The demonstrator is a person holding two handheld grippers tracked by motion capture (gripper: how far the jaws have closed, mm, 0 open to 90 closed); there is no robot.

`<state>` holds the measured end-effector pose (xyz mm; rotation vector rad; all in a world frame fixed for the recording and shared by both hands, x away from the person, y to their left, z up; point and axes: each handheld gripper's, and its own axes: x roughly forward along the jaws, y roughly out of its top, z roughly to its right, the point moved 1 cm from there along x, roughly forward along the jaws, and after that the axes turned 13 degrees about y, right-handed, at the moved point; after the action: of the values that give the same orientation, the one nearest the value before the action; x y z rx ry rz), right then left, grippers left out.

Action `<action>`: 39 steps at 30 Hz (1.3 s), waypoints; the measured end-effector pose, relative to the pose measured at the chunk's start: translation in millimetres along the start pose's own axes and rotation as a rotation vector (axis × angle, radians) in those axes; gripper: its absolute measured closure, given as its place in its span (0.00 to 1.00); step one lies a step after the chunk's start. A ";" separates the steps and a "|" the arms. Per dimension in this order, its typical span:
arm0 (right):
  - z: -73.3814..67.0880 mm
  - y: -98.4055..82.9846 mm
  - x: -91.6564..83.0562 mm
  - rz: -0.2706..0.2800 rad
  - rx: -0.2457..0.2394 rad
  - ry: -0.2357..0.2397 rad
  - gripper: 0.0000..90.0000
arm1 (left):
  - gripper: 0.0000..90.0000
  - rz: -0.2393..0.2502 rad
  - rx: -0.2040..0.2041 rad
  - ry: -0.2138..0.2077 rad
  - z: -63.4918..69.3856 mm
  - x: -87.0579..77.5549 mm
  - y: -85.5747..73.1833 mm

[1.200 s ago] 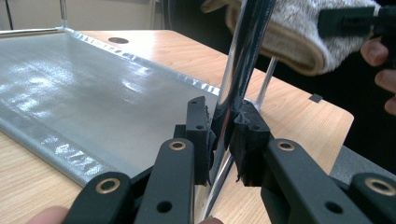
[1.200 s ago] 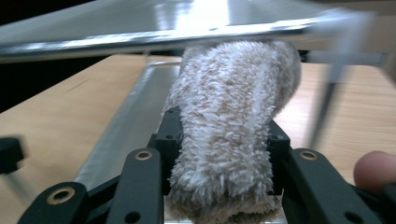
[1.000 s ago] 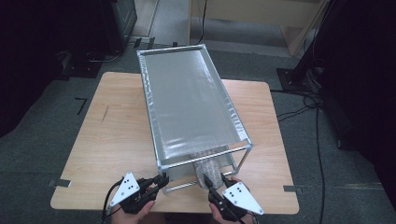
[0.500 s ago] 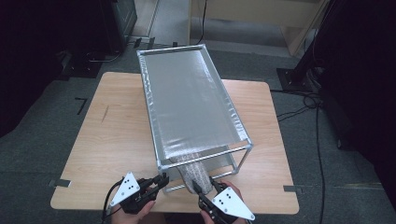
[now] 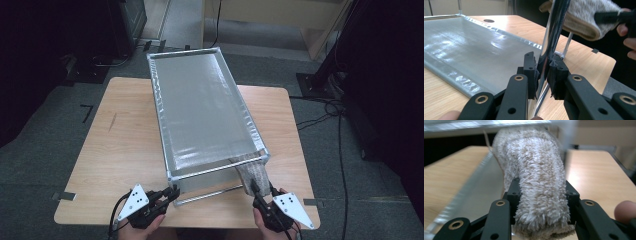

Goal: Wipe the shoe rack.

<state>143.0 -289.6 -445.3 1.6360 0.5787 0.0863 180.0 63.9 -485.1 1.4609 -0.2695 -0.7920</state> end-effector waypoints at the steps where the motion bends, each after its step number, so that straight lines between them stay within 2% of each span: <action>1: 4.7 -2.8 -0.3 -0.008 0.003 -0.014 0.68 | 0.87 -0.001 -0.003 0.000 -0.7 -0.2 0.1; 3: 15.4 -12.8 1.1 -0.045 0.003 -0.032 0.68 | 0.87 0.000 -0.003 0.003 -0.4 0.0 0.1; 6: 18.0 -29.2 11.5 -0.139 -0.029 -0.049 0.68 | 0.87 -0.002 -0.003 0.004 -0.5 0.3 0.4; 10: 9.6 -49.9 32.7 -0.253 -0.036 -0.023 0.68 | 0.87 0.000 -0.005 0.002 -0.6 0.5 0.2; 13: -0.9 -57.0 45.3 -0.295 -0.055 0.012 0.68 | 0.87 0.000 -0.012 0.000 -0.8 0.6 -0.2; 16: -18.2 -60.5 57.4 -0.320 -0.078 0.058 0.67 | 0.87 0.002 -0.021 -0.002 -0.4 1.2 -0.7; 21: -51.6 -62.5 74.6 -0.330 -0.102 0.163 0.67 | 0.87 0.002 -0.021 -0.001 1.2 2.2 -0.9; 24: -78.2 -65.3 82.8 -0.340 -0.150 0.269 0.67 | 0.87 0.003 -0.023 -0.001 1.0 2.1 -1.3; 28: -96.0 -64.9 88.1 -0.331 -0.172 0.399 0.67 | 0.87 0.003 -0.023 -0.003 0.8 2.1 -1.6; 29: -98.9 -64.4 89.3 -0.332 -0.186 0.413 0.67 | 0.87 0.003 -0.022 -0.003 0.7 2.0 -1.6; 30: -99.9 -64.1 90.8 -0.336 -0.216 0.403 0.67 | 0.87 0.003 -0.021 -0.004 0.6 2.0 -1.7; 31: -99.4 -63.5 91.8 -0.339 -0.226 0.381 0.67 | 0.87 0.002 -0.021 -0.004 0.5 2.0 -1.7; 33: -91.3 -61.3 94.0 -0.341 -0.201 0.340 0.67 | 0.87 0.002 -0.020 -0.005 0.3 2.0 -1.8; 34: -83.6 -59.7 94.4 -0.343 -0.190 0.302 0.67 | 0.87 0.001 -0.019 -0.006 0.2 1.9 -1.8; 36: -70.5 -57.4 94.0 -0.342 -0.204 0.231 0.67 | 0.87 0.001 -0.018 -0.006 0.2 1.9 -1.8; 38: -52.6 -53.8 91.4 -0.339 -0.174 0.147 0.67 | 0.87 0.000 -0.017 -0.006 0.2 2.0 -1.8; 39: -39.6 -51.7 89.3 -0.334 -0.148 0.089 0.68 | 0.87 0.000 -0.017 -0.005 0.2 2.0 -1.8</action>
<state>188.9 -214.7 -512.3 1.3794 0.8855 -0.0438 180.8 62.6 -487.3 1.4427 -0.2663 -0.7964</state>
